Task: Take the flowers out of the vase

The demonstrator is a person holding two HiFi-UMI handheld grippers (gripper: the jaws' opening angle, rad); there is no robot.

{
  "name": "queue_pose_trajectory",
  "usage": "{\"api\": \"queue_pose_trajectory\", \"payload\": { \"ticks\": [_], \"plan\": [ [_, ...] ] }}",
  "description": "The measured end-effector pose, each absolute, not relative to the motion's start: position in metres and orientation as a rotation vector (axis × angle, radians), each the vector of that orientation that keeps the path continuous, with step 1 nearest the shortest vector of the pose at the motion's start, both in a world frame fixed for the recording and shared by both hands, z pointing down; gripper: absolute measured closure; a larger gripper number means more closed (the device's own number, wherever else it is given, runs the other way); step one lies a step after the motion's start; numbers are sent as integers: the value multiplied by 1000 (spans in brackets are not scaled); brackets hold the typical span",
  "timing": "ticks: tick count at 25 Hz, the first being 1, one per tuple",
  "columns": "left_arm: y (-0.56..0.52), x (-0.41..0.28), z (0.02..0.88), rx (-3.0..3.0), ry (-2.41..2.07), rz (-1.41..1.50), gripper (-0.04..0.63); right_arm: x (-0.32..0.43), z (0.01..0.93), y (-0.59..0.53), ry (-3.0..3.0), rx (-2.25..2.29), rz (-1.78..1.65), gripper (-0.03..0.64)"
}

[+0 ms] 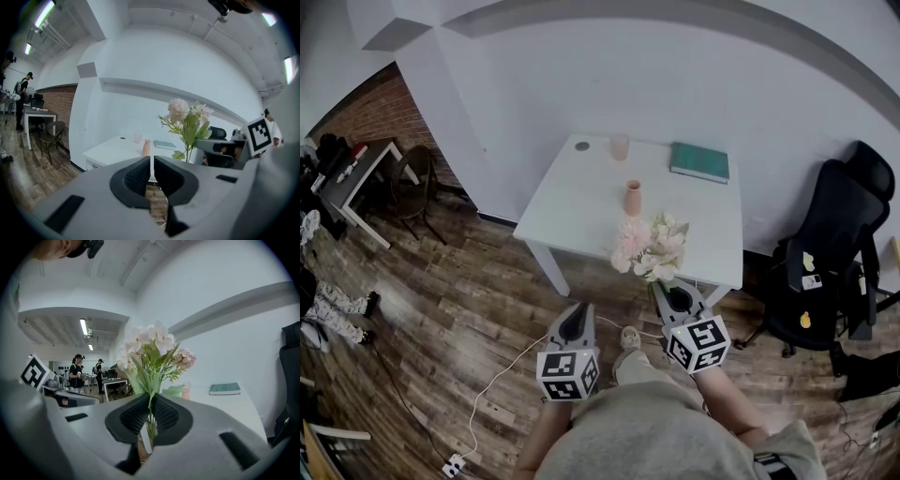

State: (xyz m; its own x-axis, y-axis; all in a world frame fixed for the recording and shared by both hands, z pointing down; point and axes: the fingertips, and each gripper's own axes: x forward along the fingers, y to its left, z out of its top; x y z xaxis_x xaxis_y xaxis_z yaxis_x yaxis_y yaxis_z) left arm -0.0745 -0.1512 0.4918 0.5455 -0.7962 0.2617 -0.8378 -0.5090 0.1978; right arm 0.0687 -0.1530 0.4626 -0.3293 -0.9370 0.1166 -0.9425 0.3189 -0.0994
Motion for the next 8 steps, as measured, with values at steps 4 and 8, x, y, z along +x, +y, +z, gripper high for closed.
{"api": "queue_pose_trajectory", "payload": {
  "ticks": [4,8],
  "plan": [
    [-151,-74,492,2483,-1350,196,571,69,463,-154,-2520,1802,235,600],
    [-155,-74,492,2479,-1348,199,572,70,462,-159,-2520,1804,243,600]
  ]
}}
